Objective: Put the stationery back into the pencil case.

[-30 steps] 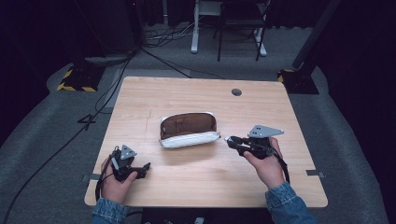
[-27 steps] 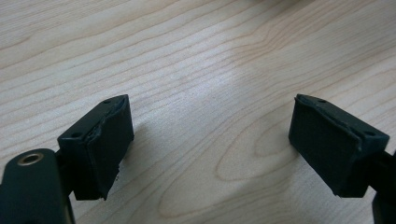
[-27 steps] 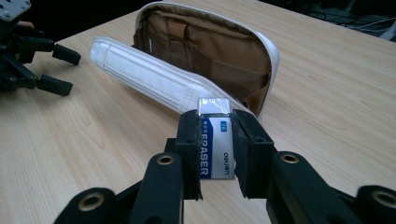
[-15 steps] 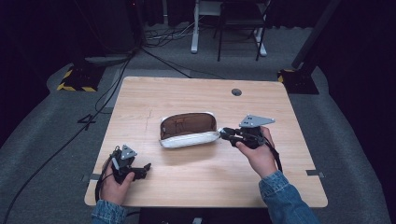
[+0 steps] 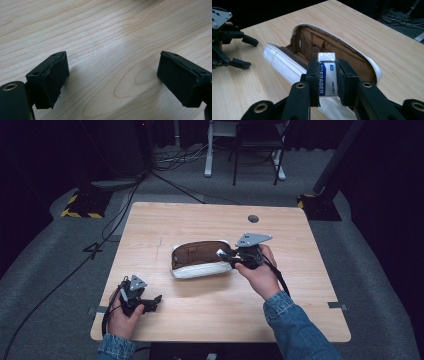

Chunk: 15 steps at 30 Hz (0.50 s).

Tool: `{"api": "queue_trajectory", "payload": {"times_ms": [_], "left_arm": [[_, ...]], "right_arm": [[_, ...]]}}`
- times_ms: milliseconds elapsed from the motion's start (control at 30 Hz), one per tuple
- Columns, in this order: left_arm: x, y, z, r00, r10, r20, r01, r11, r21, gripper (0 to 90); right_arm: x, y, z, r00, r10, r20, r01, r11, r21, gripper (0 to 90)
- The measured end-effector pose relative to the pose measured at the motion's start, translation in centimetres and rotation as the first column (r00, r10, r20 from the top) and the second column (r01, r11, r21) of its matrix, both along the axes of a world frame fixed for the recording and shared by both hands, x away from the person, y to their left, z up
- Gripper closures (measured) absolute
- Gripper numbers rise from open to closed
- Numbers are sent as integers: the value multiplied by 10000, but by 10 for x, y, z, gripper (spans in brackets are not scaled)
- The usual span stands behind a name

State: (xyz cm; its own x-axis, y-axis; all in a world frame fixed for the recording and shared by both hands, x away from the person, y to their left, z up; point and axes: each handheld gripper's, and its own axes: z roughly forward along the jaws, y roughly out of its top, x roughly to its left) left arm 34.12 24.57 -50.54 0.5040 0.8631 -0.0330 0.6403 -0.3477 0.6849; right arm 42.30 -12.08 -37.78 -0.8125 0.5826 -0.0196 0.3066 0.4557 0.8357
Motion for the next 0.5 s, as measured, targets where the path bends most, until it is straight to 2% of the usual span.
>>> {"api": "queue_trajectory", "payload": {"times_ms": [267, 500], "left_arm": [[1, 1, 0, 10000, -68, 39, 68, 10000, 54, 106], [2, 1, 0, 9999, -92, 60, 92, 10000, 15, 106]], "right_arm": [[11, 22, 1, 9999, 129, -106, -130, 9998, -151, 736], [26, 33, 3, 9995, 250, -191, -253, 9996, -153, 736]]}}
